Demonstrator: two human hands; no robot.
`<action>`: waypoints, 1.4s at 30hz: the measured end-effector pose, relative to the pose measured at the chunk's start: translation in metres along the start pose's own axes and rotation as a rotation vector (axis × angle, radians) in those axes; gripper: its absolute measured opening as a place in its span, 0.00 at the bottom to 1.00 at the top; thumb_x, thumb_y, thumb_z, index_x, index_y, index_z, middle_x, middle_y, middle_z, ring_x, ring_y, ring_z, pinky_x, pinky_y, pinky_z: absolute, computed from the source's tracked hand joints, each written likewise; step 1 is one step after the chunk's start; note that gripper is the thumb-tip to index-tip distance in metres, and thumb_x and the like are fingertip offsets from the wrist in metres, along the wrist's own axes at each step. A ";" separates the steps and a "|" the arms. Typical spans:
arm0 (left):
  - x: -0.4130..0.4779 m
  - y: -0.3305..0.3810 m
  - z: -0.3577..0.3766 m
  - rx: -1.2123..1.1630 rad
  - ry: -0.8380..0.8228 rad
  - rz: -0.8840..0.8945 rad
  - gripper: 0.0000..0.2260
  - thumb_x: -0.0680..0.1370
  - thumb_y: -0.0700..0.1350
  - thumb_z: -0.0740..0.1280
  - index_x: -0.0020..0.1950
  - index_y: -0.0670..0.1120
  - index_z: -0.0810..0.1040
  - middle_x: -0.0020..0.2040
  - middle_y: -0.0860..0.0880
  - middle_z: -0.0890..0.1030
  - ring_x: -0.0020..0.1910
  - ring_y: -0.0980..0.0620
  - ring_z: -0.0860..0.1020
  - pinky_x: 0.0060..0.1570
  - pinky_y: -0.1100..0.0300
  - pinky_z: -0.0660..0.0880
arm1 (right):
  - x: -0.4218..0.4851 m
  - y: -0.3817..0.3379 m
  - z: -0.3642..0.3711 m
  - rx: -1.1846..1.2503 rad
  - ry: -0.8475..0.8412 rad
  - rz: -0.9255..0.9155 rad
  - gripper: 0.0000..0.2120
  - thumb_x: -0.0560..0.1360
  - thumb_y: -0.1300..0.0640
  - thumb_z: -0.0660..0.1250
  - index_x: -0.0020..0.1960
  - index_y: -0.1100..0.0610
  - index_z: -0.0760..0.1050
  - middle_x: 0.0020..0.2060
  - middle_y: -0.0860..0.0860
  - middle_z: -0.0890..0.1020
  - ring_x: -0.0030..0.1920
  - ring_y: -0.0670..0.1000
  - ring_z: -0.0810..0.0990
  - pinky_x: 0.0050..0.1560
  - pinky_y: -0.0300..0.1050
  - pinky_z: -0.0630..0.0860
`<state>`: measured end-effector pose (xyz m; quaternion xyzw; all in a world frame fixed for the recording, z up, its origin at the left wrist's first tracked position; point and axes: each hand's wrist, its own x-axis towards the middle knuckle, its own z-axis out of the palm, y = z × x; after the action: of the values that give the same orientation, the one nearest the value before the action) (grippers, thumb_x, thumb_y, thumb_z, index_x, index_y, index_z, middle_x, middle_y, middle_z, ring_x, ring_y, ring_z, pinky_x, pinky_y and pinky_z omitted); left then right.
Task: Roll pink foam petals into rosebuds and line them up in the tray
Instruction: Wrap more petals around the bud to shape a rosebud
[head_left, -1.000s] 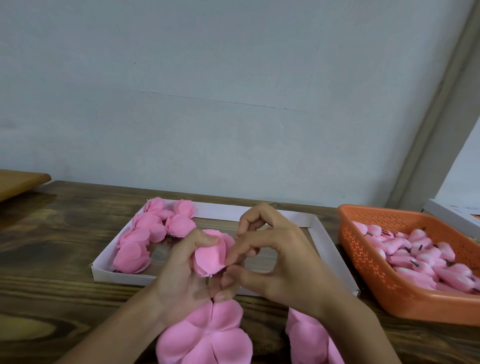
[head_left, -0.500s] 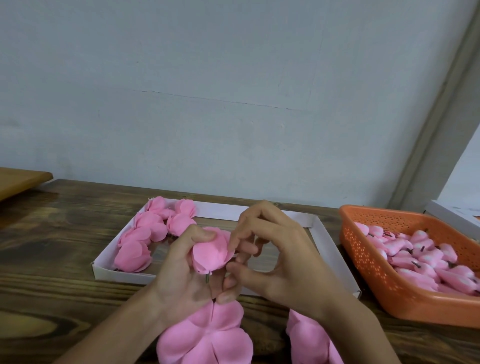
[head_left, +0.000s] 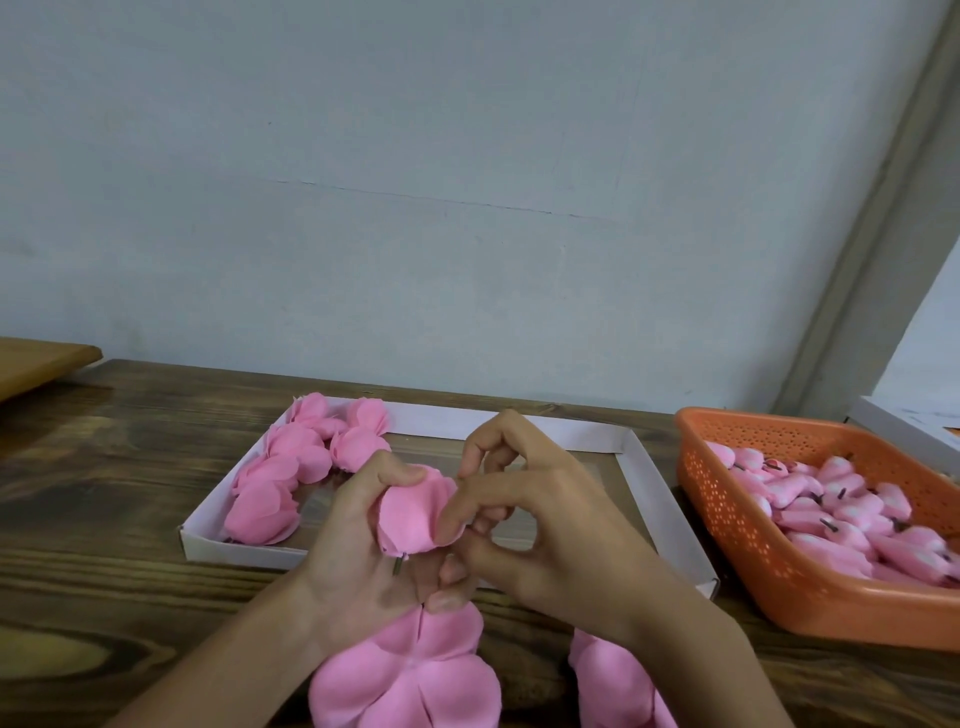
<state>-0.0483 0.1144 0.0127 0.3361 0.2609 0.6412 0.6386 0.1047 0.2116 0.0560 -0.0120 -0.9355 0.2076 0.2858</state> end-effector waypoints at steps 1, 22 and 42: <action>0.000 -0.001 -0.001 0.012 -0.023 -0.003 0.16 0.66 0.52 0.74 0.38 0.39 0.81 0.37 0.43 0.78 0.27 0.48 0.75 0.27 0.60 0.72 | 0.000 0.000 0.000 0.019 -0.009 0.005 0.10 0.71 0.63 0.74 0.45 0.48 0.85 0.52 0.44 0.73 0.44 0.49 0.79 0.46 0.42 0.78; -0.007 -0.003 -0.017 0.020 0.015 -0.004 0.23 0.55 0.42 0.89 0.45 0.41 0.84 0.35 0.45 0.71 0.21 0.55 0.70 0.18 0.67 0.66 | -0.001 0.003 0.000 -0.003 0.028 -0.028 0.01 0.73 0.55 0.75 0.44 0.51 0.84 0.55 0.42 0.75 0.43 0.46 0.81 0.45 0.46 0.79; -0.005 0.000 -0.012 0.350 -0.169 0.058 0.07 0.71 0.42 0.81 0.46 0.48 0.86 0.30 0.55 0.72 0.23 0.58 0.66 0.24 0.68 0.68 | 0.000 0.005 -0.002 0.017 0.162 -0.024 0.11 0.72 0.50 0.80 0.40 0.52 0.79 0.44 0.42 0.80 0.42 0.49 0.80 0.39 0.43 0.77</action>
<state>-0.0573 0.1106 0.0045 0.5021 0.3041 0.5737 0.5711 0.1049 0.2167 0.0557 -0.0150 -0.9075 0.2106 0.3630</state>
